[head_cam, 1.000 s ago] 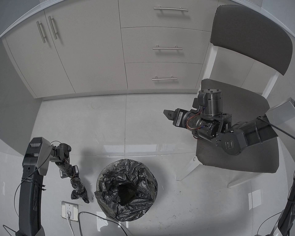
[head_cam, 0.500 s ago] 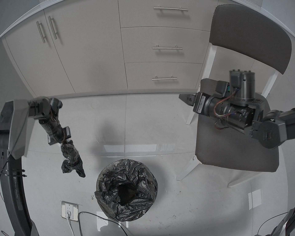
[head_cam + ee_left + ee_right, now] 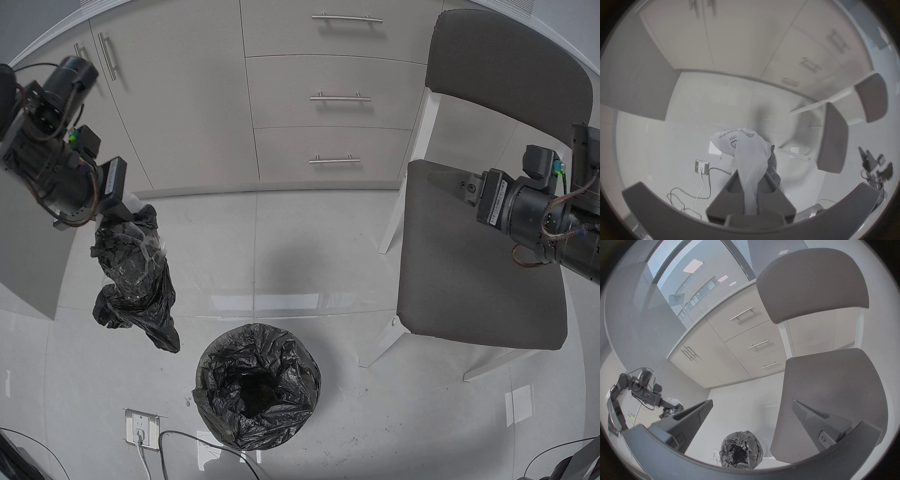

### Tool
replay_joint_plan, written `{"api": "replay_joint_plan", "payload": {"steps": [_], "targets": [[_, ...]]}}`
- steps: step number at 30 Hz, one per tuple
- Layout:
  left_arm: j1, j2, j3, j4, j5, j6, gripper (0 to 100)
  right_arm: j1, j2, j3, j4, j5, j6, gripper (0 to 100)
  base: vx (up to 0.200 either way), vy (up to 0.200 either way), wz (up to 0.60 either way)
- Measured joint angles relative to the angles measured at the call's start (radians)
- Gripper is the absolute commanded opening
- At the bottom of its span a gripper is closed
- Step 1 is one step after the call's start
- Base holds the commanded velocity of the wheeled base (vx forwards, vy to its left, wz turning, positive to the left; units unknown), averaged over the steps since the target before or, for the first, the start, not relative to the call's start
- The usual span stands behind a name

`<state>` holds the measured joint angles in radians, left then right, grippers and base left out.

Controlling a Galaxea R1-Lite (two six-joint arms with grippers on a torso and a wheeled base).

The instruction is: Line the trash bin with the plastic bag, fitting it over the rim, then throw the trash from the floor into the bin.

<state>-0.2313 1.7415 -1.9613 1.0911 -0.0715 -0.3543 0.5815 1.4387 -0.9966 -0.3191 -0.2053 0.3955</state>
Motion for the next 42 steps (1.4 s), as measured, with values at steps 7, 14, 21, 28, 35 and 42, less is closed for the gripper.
{"api": "replay_joint_plan", "payload": {"steps": [7,14,21,28,35,42], "targets": [[-0.098,-0.143,0.252,-0.209,0.000,0.007,0,0.001,-0.063,0.039,0.009,0.000,0.003,100,0.000,0.000,0.00],[-0.169,-0.191,0.587,-0.632,0.000,0.012,0,0.000,-0.082,0.068,0.001,0.002,0.010,100,0.000,0.000,0.00],[-0.230,-0.184,0.880,-1.091,0.015,0.015,0,-0.001,-0.085,0.090,-0.017,0.004,0.017,100,0.000,0.000,0.00],[-0.291,-0.085,1.131,-1.482,0.094,0.023,0,-0.005,-0.065,0.129,-0.075,0.005,0.044,100,0.000,0.000,0.00],[-0.313,0.035,1.274,-1.609,0.141,0.027,0,-0.026,-0.044,0.201,-0.153,0.006,0.059,100,0.000,0.000,0.00],[-0.304,0.107,1.301,-1.682,0.143,0.027,0,-0.039,-0.035,0.217,-0.157,0.006,0.061,100,0.000,0.000,0.00]]}}
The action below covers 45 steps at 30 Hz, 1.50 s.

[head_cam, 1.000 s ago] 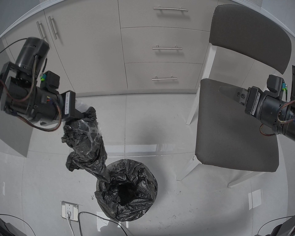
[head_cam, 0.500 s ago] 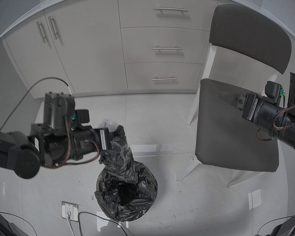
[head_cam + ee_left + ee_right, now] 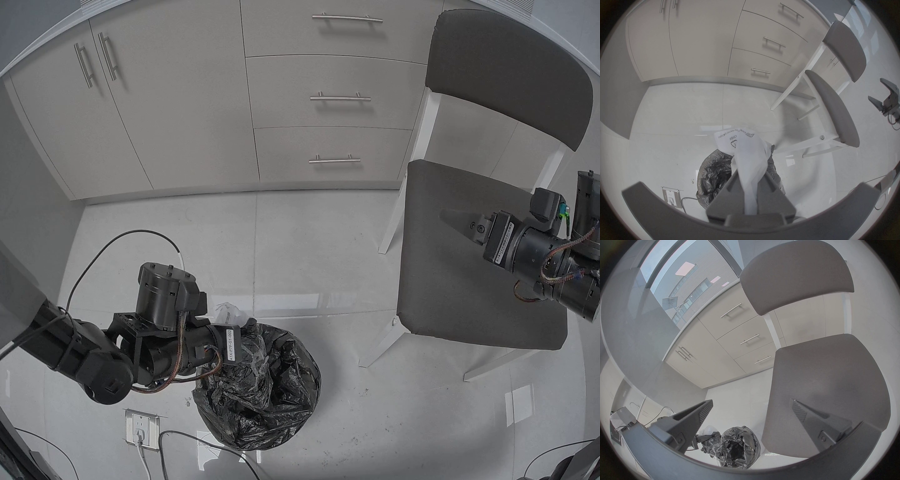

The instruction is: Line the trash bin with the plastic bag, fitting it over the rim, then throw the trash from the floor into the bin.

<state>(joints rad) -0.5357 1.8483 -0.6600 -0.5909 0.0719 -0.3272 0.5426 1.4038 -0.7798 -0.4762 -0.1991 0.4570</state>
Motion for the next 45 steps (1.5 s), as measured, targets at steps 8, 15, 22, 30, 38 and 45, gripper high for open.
{"api": "replay_joint_plan", "payload": {"steps": [8,15,22,30,38,45], "targets": [[0.005,0.047,-0.016,-0.008,0.001,-0.002,0,-0.006,0.004,0.007,0.000,-0.001,0.003,100,0.000,0.000,0.00],[0.007,0.062,-0.016,-0.009,0.001,-0.003,100,-0.005,0.004,0.008,0.000,-0.001,0.003,100,0.000,0.000,0.00],[0.007,0.063,-0.016,-0.011,0.001,-0.002,100,-0.005,0.004,0.007,-0.001,-0.002,0.001,100,0.000,0.000,0.00],[0.007,0.059,-0.017,-0.027,0.001,-0.002,100,-0.001,-0.002,0.008,-0.024,-0.007,0.001,100,0.000,0.000,0.00],[0.005,0.058,-0.007,-0.061,0.002,-0.006,100,0.004,-0.005,0.017,-0.025,-0.005,0.000,100,0.000,0.000,0.00],[0.001,0.062,-0.002,-0.061,0.001,-0.003,0,0.005,-0.005,0.024,-0.025,-0.005,0.001,100,0.000,0.000,0.00]]}}
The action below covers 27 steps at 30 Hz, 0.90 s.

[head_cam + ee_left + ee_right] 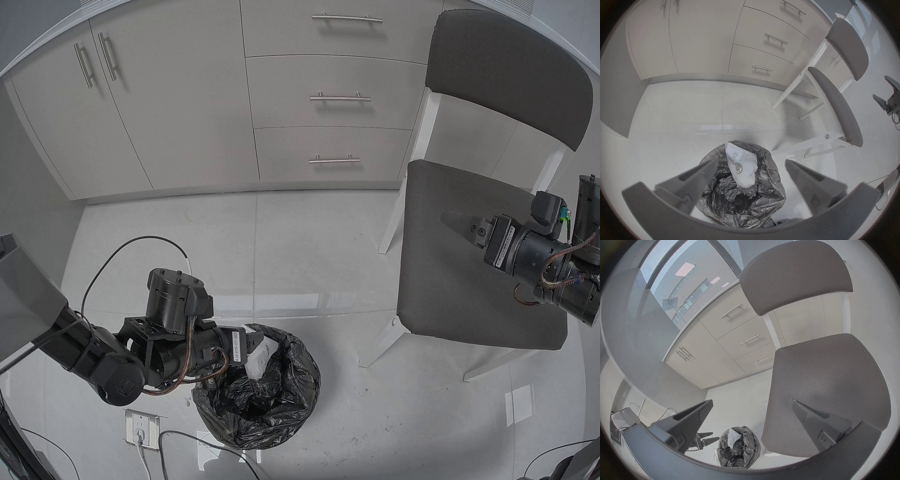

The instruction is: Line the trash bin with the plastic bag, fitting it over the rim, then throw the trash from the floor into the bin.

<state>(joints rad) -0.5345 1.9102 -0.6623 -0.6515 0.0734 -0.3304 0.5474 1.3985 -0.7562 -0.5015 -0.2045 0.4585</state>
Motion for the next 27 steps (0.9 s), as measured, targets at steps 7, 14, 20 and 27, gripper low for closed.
{"api": "replay_joint_plan", "payload": {"steps": [7,14,20,27], "targets": [[-0.005,0.040,0.001,-0.038,0.000,0.002,0,0.000,0.002,0.003,-0.011,-0.001,0.001,100,0.000,0.000,0.00],[0.000,0.139,-0.005,-0.266,0.003,0.000,0,0.001,0.007,0.012,-0.056,-0.001,0.001,100,0.000,0.000,0.00],[0.013,0.227,-0.025,-0.304,0.015,-0.003,0,0.001,0.008,0.018,-0.066,-0.001,0.000,100,0.000,0.000,0.00],[0.030,0.303,-0.031,-0.308,0.016,-0.003,0,0.001,0.010,0.020,-0.067,-0.001,0.000,100,0.000,0.000,0.00]]}}
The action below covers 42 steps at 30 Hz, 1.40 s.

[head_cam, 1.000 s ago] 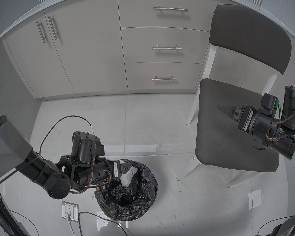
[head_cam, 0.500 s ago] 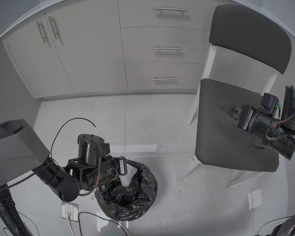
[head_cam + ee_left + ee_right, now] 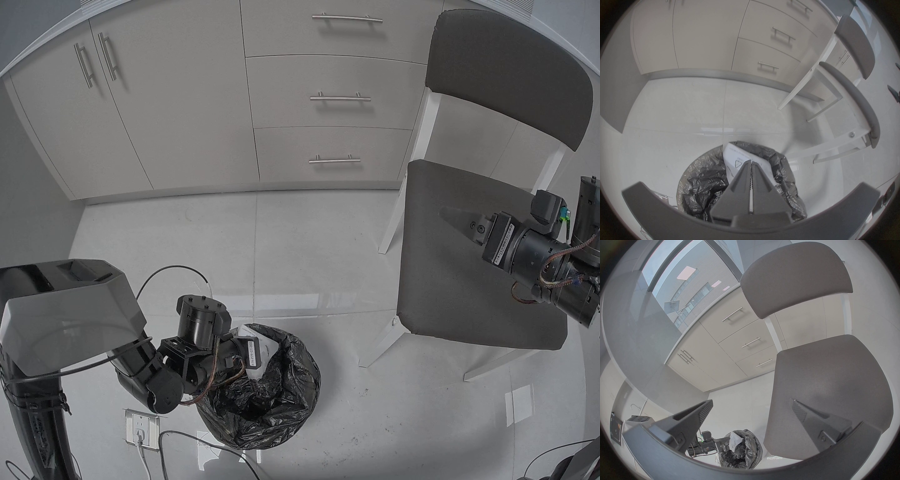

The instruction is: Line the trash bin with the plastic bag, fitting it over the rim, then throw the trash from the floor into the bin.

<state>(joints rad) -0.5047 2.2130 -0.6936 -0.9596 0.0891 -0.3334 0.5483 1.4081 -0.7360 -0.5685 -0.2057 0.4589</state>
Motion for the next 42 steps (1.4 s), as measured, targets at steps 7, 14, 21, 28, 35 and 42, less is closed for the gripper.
{"api": "replay_joint_plan", "payload": {"steps": [7,14,21,28,35,42], "targets": [[-0.003,0.060,-0.006,-0.003,0.001,0.002,0,0.000,0.013,0.003,-0.001,0.001,0.000,100,0.000,0.000,0.00],[-0.006,0.126,-0.051,-0.007,0.000,0.002,0,-0.001,0.030,0.001,-0.002,0.002,0.000,100,0.000,0.000,0.00],[-0.003,0.181,-0.117,0.006,-0.004,0.003,0,-0.001,0.062,-0.001,-0.017,0.003,0.008,100,0.000,0.000,0.00],[0.011,0.231,-0.201,0.106,-0.011,0.006,0,-0.001,0.097,-0.001,-0.056,0.002,0.014,100,0.000,0.000,0.00],[0.022,0.278,-0.273,0.166,-0.015,0.009,0,-0.001,0.118,-0.001,-0.060,0.003,0.014,100,0.000,0.000,0.00],[0.039,0.297,-0.373,0.300,-0.016,0.005,0,-0.001,0.135,-0.003,-0.074,0.002,0.014,100,0.000,0.000,0.00]]}}
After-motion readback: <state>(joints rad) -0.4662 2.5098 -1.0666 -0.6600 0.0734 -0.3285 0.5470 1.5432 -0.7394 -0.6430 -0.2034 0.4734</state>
